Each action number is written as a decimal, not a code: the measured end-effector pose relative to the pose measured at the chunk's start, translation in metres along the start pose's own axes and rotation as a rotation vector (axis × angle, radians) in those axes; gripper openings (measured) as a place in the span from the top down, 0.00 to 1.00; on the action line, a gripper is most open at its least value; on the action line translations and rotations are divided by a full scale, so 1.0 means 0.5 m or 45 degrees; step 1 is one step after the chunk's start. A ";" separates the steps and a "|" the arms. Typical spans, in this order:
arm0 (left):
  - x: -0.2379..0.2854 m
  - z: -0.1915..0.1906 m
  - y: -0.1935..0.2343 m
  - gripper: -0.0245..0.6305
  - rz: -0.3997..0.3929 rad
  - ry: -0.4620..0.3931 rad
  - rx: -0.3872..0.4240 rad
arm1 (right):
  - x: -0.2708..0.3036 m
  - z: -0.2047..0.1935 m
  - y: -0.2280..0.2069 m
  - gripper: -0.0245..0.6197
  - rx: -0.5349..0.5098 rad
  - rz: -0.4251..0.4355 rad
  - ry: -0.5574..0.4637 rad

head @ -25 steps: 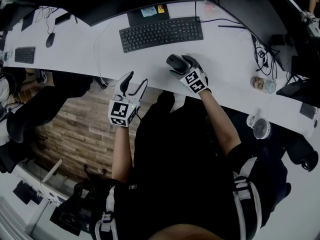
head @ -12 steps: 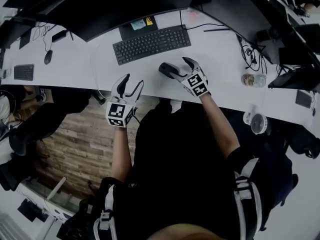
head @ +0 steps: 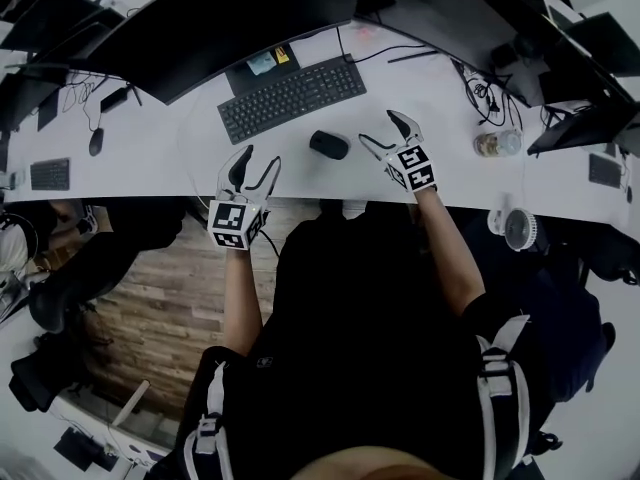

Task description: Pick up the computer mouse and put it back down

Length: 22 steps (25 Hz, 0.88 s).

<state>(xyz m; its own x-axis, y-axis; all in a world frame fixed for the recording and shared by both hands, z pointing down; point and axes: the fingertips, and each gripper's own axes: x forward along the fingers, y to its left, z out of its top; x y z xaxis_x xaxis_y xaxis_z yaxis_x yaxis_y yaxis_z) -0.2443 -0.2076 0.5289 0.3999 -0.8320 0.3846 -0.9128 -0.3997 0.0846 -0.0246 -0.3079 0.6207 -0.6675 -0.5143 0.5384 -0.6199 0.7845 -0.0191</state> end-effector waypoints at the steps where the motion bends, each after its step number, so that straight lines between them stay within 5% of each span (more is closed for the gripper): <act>1: -0.001 0.003 0.003 0.59 0.001 -0.002 0.005 | -0.011 0.007 -0.011 0.38 0.010 -0.022 -0.017; 22: 0.044 0.029 0.011 0.59 -0.023 -0.015 0.033 | -0.066 0.085 -0.067 0.41 -0.044 -0.119 -0.159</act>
<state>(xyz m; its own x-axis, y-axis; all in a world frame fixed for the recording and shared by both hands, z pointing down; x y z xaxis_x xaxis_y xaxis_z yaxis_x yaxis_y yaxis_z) -0.2394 -0.2338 0.5244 0.4174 -0.8290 0.3723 -0.9029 -0.4245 0.0671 0.0006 -0.3321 0.5677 -0.6549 -0.6234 0.4272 -0.6687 0.7413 0.0565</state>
